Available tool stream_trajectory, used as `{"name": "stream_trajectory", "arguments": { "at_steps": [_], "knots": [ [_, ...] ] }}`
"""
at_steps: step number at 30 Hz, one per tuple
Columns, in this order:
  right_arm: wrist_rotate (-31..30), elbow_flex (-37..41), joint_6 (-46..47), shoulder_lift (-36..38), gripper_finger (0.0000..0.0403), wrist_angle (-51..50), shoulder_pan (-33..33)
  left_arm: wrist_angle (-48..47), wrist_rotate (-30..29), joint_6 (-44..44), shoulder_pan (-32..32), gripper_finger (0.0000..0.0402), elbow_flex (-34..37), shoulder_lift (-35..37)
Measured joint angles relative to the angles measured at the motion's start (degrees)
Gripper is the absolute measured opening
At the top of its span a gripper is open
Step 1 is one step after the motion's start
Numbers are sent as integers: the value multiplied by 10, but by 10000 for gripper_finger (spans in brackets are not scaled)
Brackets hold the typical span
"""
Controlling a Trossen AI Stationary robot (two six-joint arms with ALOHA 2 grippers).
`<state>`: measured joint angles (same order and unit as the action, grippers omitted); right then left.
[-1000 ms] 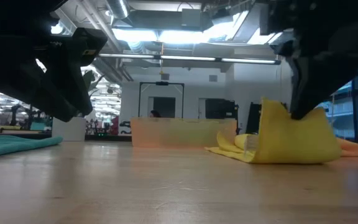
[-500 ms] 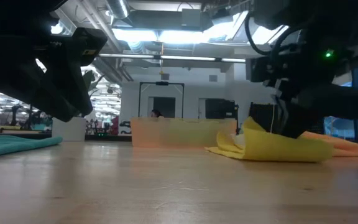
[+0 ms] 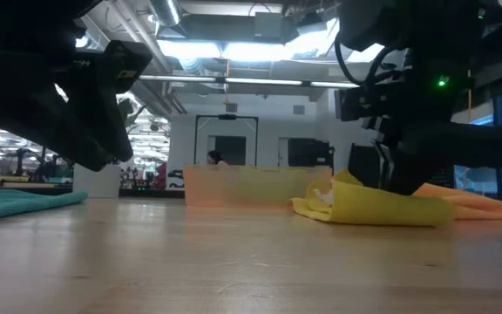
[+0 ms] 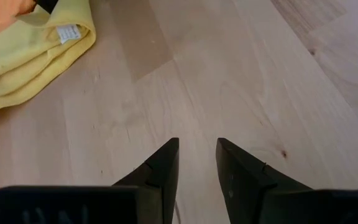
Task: Roll microfiber towels into tight, uniform cylinder then place into a basket
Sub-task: Roll the yellow microfiber cloth
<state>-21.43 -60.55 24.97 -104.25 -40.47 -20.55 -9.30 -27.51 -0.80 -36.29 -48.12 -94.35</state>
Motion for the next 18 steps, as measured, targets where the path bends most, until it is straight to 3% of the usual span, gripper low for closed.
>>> {"name": "stream_trajectory", "arguments": {
  "at_steps": [13, 18],
  "knots": [
    [-22, -22, -25, 0, 161, -5, 19, -1, 0, 0, 0, 98, 0, 0],
    [-24, -67, -26, 0, 186, -44, 24, -1, 0, 0, 0, 98, 0, 0]
  ]
}}
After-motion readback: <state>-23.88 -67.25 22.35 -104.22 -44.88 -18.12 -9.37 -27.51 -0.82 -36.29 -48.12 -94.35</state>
